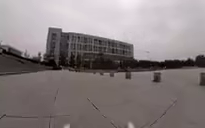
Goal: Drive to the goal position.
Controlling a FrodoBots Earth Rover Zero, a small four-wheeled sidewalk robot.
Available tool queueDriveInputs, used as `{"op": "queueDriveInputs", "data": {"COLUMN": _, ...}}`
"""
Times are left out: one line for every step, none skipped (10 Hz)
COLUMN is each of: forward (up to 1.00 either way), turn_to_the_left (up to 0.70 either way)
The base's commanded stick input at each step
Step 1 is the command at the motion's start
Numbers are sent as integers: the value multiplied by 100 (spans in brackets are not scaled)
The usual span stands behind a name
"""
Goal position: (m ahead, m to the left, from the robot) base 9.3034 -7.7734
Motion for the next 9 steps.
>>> {"op": "queueDriveInputs", "data": {"forward": 70, "turn_to_the_left": -14}}
{"op": "queueDriveInputs", "data": {"forward": 70, "turn_to_the_left": -14}}
{"op": "queueDriveInputs", "data": {"forward": 70, "turn_to_the_left": -14}}
{"op": "queueDriveInputs", "data": {"forward": 70, "turn_to_the_left": -14}}
{"op": "queueDriveInputs", "data": {"forward": 70, "turn_to_the_left": -14}}
{"op": "queueDriveInputs", "data": {"forward": 70, "turn_to_the_left": -14}}
{"op": "queueDriveInputs", "data": {"forward": 70, "turn_to_the_left": -14}}
{"op": "queueDriveInputs", "data": {"forward": 70, "turn_to_the_left": -14}}
{"op": "queueDriveInputs", "data": {"forward": 70, "turn_to_the_left": -14}}
